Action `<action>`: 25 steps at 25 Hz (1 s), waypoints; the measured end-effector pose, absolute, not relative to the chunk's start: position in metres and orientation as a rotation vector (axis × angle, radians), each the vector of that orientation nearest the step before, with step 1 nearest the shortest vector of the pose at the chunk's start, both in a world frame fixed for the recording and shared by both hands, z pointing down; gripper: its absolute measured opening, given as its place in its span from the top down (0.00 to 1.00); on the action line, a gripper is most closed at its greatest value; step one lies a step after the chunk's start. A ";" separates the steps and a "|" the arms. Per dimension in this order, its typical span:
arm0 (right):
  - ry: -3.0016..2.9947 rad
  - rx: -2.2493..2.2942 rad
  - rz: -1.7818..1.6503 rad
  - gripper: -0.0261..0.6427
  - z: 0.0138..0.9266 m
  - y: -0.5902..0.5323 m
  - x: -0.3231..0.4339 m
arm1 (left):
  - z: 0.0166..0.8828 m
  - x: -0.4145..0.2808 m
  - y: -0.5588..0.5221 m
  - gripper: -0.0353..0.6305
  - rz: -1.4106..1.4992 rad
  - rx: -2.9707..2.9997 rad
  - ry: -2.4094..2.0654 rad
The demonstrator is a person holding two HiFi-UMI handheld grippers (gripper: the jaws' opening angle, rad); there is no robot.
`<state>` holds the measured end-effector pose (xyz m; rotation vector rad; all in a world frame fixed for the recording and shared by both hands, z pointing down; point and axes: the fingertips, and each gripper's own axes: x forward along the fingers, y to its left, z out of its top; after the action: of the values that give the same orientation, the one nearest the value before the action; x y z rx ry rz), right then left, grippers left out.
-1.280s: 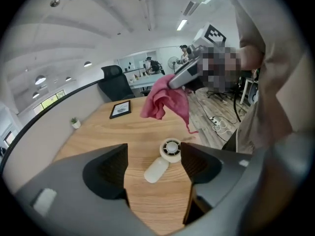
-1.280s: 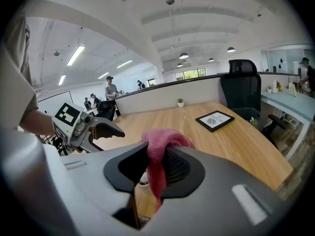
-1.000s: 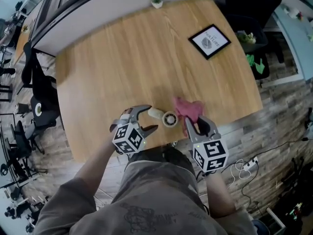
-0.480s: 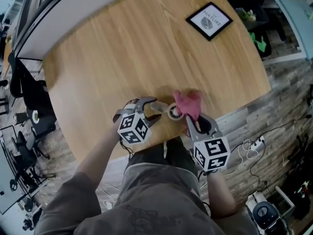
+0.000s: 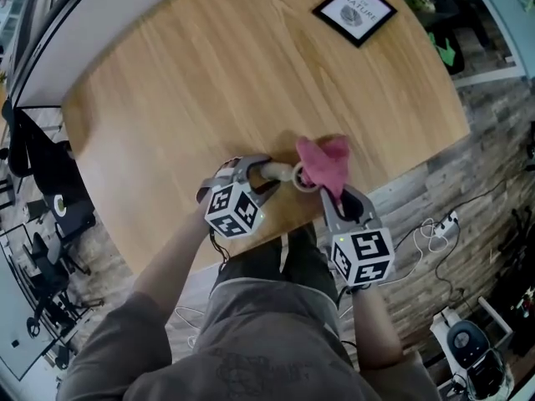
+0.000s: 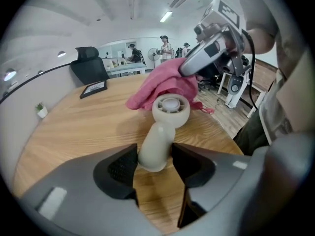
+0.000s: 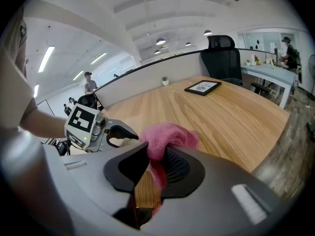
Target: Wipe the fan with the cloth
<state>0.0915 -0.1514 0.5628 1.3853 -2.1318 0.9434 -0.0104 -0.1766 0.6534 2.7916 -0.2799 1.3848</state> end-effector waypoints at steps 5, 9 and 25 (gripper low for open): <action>-2.098 1.427 0.940 0.84 0.571 -0.149 0.097 | 0.654 -0.006 -0.172 0.62 1.131 2.707 -0.320; -2.086 1.425 0.924 0.84 0.578 -0.155 0.094 | 0.656 -0.004 -0.169 0.65 1.173 2.771 -0.300; -2.113 1.154 0.848 0.84 0.604 -0.180 0.004 | 0.656 -0.003 -0.168 0.66 1.163 2.819 -0.303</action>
<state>0.0041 -0.1801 0.6041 1.1536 -2.1127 0.8483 -0.0027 -0.1679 0.6555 2.8192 -0.3034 1.1627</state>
